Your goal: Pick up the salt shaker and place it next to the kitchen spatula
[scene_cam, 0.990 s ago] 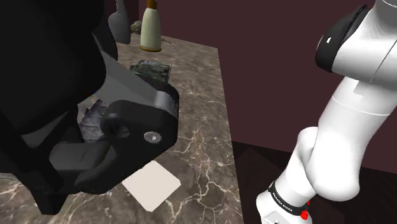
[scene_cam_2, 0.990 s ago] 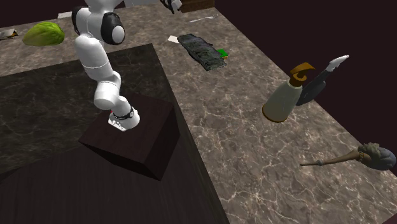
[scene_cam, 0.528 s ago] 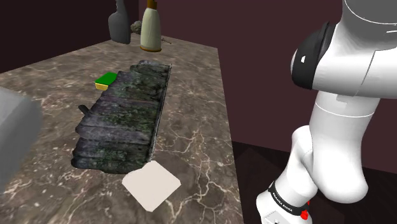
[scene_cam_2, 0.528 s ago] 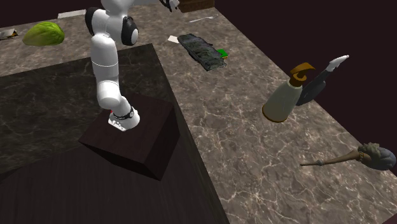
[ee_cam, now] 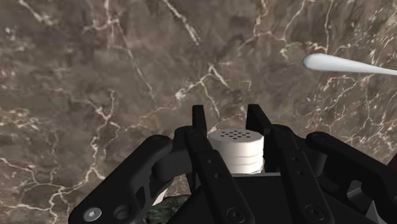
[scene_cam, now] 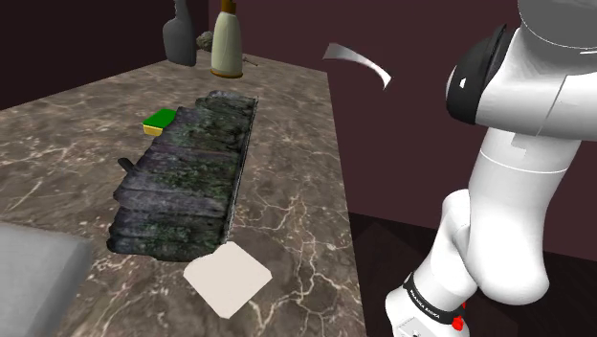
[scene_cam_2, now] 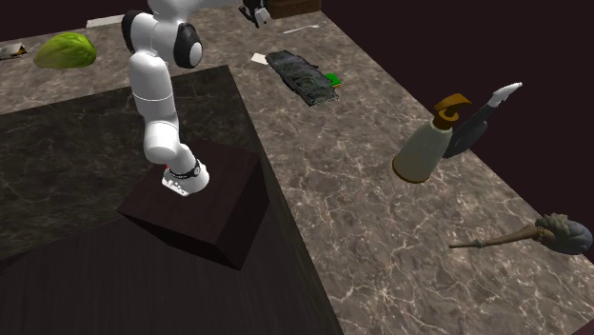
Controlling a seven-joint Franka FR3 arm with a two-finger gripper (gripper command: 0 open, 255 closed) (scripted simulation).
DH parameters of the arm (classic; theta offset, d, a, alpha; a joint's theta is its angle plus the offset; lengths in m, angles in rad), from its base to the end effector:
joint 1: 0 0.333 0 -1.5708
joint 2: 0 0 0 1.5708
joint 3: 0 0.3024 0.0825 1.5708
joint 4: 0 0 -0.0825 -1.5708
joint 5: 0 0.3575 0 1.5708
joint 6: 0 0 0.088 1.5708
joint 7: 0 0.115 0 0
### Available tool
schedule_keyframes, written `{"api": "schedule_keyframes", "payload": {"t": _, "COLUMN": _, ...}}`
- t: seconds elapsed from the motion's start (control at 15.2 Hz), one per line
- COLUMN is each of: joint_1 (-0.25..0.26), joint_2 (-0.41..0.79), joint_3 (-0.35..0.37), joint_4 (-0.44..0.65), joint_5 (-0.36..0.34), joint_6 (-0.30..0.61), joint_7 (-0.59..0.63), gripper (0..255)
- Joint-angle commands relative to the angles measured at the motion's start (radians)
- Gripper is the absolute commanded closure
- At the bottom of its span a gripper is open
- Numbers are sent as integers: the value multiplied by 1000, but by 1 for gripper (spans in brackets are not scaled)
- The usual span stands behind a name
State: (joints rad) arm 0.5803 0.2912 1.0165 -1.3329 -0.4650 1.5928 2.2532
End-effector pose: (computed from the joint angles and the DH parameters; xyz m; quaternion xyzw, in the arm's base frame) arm 0.1195 0.5774 0.6153 -0.9323 0.3414 -0.0861 0.0830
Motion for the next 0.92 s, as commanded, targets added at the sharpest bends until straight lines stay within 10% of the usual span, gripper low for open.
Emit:
{"api": "schedule_keyframes", "payload": {"t": 0.0, "joint_1": -23, "joint_2": -17, "joint_3": 4, "joint_4": -48, "joint_5": 15, "joint_6": 37, "joint_7": 2, "gripper": 255}}
{"api": "schedule_keyframes", "payload": {"t": 0.59, "joint_1": -36, "joint_2": -26, "joint_3": 6, "joint_4": -82, "joint_5": 22, "joint_6": 65, "joint_7": 4, "gripper": 255}}
{"api": "schedule_keyframes", "payload": {"t": 0.66, "joint_1": -36, "joint_2": -26, "joint_3": 6, "joint_4": -82, "joint_5": 22, "joint_6": 65, "joint_7": 4, "gripper": 0}}
{"api": "schedule_keyframes", "payload": {"t": 0.86, "joint_1": -36, "joint_2": -26, "joint_3": 6, "joint_4": -82, "joint_5": 22, "joint_6": 65, "joint_7": 4, "gripper": 0}}
